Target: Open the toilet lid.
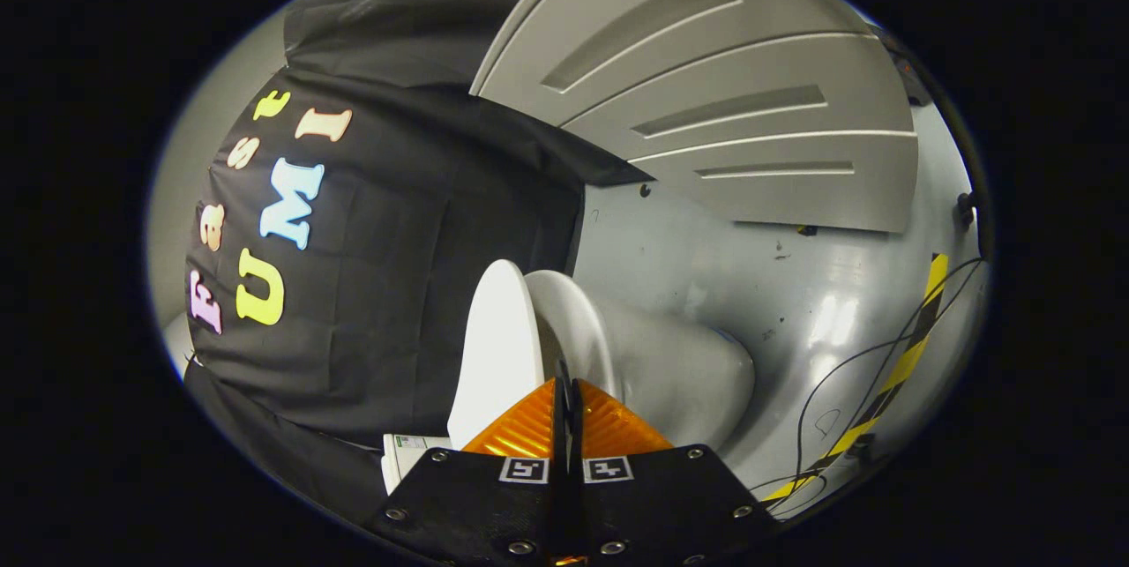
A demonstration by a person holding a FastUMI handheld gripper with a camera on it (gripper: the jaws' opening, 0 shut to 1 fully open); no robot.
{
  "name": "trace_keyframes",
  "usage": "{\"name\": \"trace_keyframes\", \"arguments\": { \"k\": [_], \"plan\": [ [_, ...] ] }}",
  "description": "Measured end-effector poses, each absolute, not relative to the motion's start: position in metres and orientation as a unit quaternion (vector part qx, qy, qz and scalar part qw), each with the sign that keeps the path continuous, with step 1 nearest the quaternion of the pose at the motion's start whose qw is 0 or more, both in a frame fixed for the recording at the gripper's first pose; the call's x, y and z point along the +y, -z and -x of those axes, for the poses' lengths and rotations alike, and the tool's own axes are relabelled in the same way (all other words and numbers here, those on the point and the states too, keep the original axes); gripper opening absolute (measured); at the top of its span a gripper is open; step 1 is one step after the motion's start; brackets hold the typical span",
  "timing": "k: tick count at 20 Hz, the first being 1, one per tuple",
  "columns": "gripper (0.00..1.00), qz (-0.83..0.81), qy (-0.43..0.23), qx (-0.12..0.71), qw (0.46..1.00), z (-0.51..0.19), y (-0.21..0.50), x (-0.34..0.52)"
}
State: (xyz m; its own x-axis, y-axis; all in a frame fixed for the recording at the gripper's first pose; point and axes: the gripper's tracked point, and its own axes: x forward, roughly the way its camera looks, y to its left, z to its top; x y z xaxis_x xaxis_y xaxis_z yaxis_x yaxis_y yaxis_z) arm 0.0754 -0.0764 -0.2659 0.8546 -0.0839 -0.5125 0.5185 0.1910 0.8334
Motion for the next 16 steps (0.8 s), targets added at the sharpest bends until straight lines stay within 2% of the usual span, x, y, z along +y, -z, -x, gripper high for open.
{"name": "trace_keyframes", "arguments": {
  "k": [5,16],
  "plan": [
    [0.00,-0.568,0.189,0.160,0.785,-0.078,0.216,-0.072],
    [0.00,-0.553,0.178,0.147,0.800,-0.083,0.164,-0.060]
  ]
}}
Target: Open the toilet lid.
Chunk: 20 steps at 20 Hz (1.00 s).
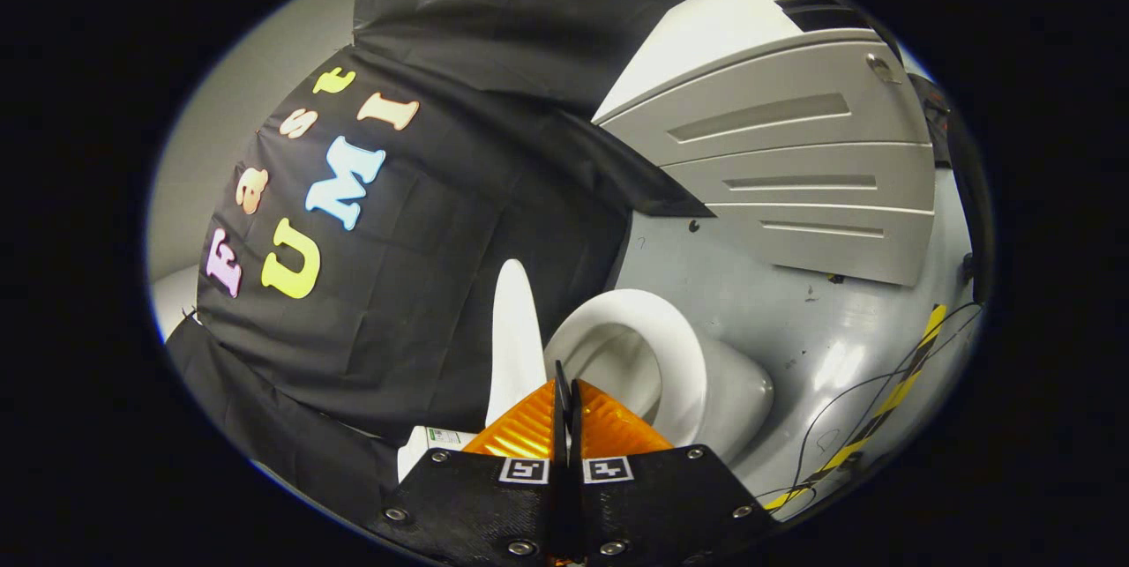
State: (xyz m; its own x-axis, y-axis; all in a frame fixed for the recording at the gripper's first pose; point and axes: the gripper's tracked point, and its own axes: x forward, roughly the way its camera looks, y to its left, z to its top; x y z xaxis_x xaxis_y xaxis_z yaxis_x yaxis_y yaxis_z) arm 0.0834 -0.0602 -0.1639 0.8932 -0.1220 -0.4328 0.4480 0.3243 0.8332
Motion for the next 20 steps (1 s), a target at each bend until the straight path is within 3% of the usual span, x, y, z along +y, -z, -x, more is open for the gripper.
{"name": "trace_keyframes", "arguments": {
  "k": [20],
  "plan": [
    [0.00,-0.453,0.146,0.122,0.871,-0.094,0.077,-0.023]
  ]
}}
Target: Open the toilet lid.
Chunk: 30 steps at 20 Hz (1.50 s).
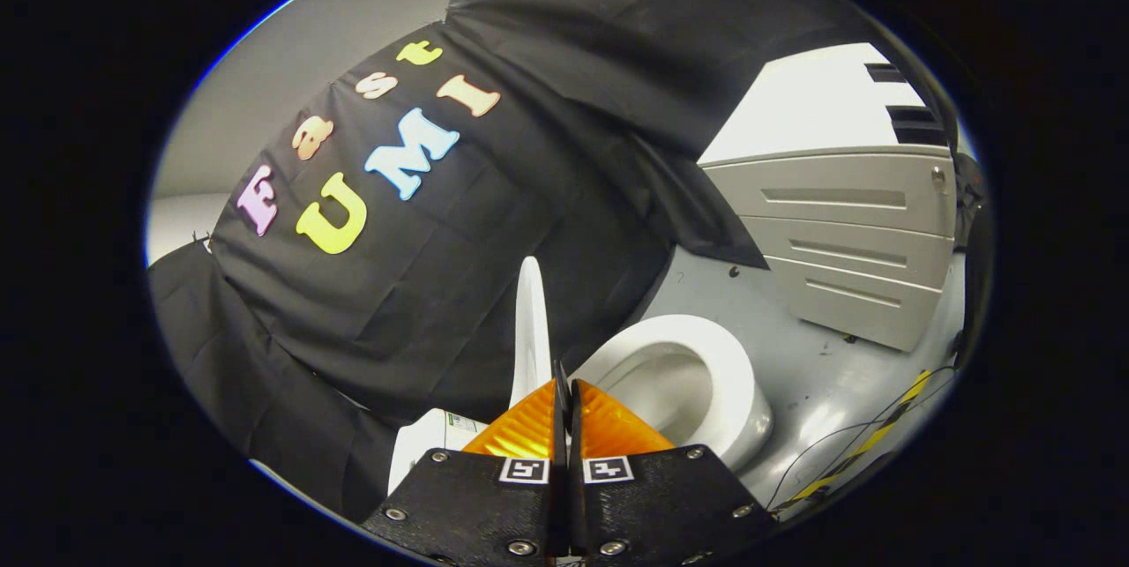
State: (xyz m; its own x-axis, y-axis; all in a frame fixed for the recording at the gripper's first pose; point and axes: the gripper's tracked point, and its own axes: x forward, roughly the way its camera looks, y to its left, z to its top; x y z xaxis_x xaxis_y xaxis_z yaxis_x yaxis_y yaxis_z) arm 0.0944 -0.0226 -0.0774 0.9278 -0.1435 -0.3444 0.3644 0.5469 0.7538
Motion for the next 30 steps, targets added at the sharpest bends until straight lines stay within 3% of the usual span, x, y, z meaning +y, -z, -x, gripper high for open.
{"name": "trace_keyframes", "arguments": {
  "k": [30],
  "plan": [
    [0.00,-0.173,0.120,0.124,0.970,-0.112,-0.019,0.056]
  ]
}}
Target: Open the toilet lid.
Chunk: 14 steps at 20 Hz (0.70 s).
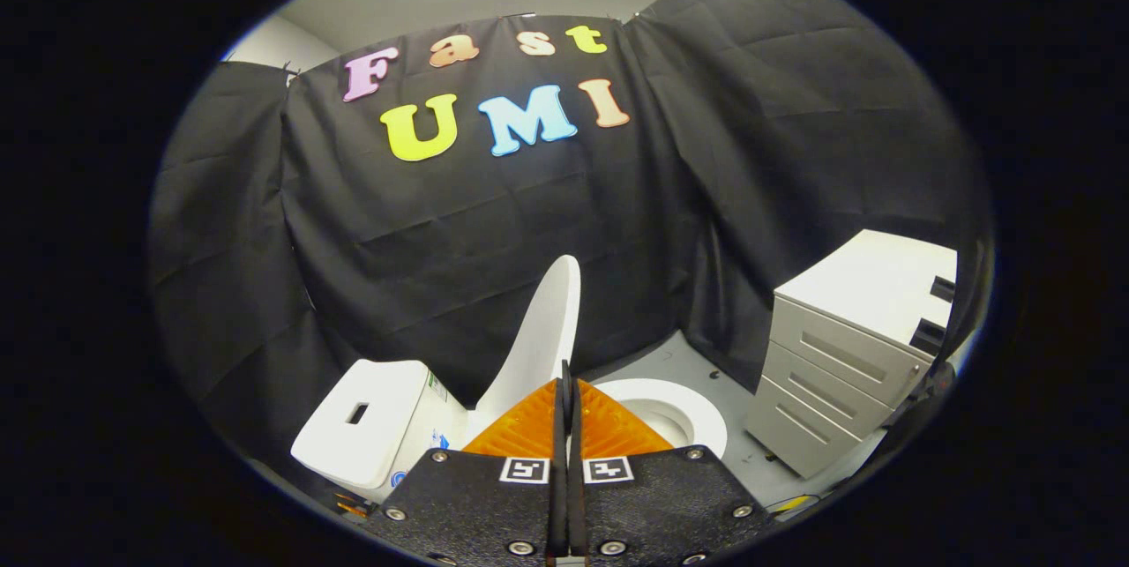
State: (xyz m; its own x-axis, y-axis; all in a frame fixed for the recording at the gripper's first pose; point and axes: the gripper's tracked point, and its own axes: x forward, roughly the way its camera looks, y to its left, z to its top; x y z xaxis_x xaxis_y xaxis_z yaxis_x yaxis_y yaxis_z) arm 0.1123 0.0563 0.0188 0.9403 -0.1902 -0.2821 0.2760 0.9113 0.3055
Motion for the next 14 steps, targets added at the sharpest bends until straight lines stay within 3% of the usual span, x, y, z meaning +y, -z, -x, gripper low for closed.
{"name": "trace_keyframes", "arguments": {
  "k": [14],
  "plan": [
    [0.00,-0.091,0.082,0.092,0.988,-0.121,-0.062,0.124]
  ]
}}
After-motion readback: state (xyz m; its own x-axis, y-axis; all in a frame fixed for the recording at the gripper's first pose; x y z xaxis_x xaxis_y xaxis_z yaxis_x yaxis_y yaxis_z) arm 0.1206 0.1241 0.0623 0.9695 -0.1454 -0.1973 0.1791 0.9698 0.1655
